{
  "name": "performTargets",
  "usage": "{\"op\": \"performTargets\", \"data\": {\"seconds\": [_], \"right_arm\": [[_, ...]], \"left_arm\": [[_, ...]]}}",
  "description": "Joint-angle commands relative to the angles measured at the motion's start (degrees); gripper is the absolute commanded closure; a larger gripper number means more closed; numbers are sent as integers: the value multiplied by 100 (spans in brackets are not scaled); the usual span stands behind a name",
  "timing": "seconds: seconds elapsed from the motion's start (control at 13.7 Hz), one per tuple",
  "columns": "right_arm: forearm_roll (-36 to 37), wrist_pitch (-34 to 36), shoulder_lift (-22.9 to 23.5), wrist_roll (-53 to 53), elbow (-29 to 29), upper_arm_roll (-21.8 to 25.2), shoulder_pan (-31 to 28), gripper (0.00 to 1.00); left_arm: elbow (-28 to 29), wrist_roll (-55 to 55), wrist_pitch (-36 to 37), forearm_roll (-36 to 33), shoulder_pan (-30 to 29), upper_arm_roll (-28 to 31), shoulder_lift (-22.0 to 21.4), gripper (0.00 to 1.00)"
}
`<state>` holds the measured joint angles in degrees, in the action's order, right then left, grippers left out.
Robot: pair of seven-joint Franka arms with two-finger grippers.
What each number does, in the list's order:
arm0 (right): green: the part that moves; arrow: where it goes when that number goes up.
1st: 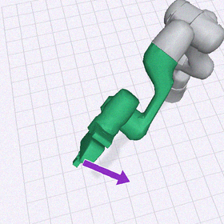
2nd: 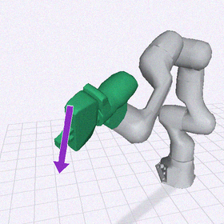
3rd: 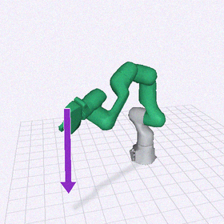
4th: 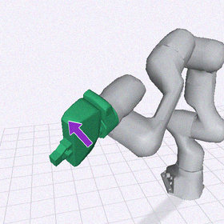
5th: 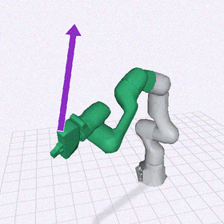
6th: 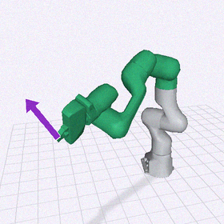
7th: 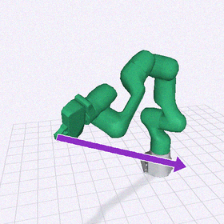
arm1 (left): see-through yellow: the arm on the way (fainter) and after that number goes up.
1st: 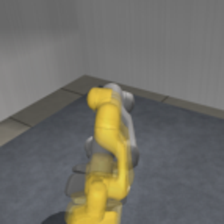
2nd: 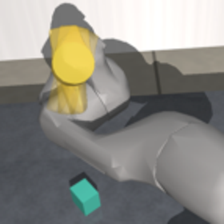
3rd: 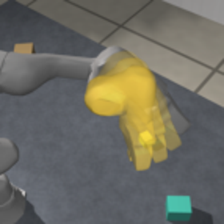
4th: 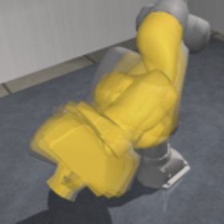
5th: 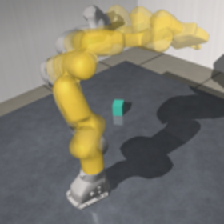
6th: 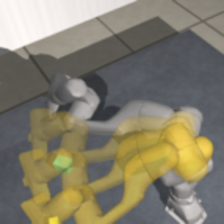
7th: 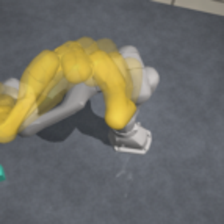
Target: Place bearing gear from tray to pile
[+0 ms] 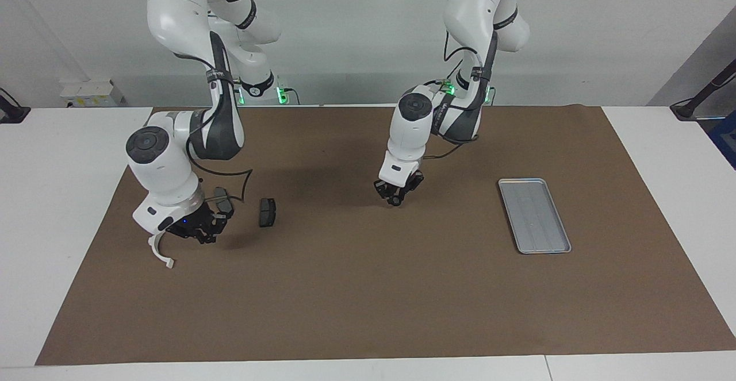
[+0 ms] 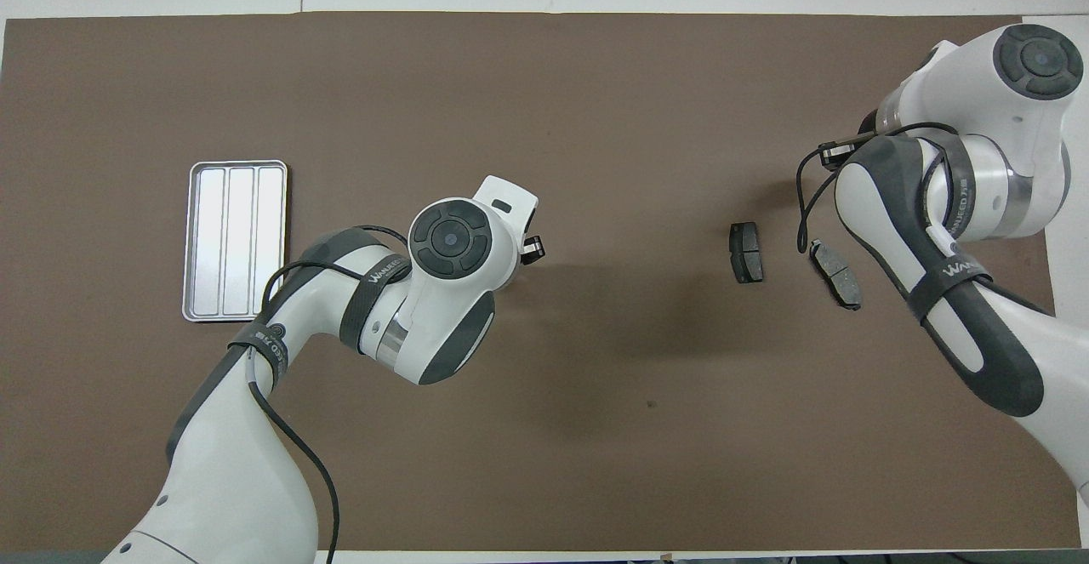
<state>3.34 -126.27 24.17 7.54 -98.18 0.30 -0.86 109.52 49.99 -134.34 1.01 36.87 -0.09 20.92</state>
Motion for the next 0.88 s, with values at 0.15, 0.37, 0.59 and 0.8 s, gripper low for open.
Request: {"op": "performTargets", "data": {"seconds": [0.15,0.37,0.59,0.8], "right_arm": [[-71,-670,474,319,-34,-83,-318,100],[-71,-899,624,292,-25,-83,-319,100],[-71,-917,660,284,-17,-83,-301,100],[-71,-900,660,222,-17,-83,-292,30]], "left_arm": [[377,256,-444,-224,224,123,9,100],[377,230,-444,-294,224,123,8,26],[255,186,-243,-479,146,132,-61,0],[96,-207,520,-514,-204,141,-736,0]]}}
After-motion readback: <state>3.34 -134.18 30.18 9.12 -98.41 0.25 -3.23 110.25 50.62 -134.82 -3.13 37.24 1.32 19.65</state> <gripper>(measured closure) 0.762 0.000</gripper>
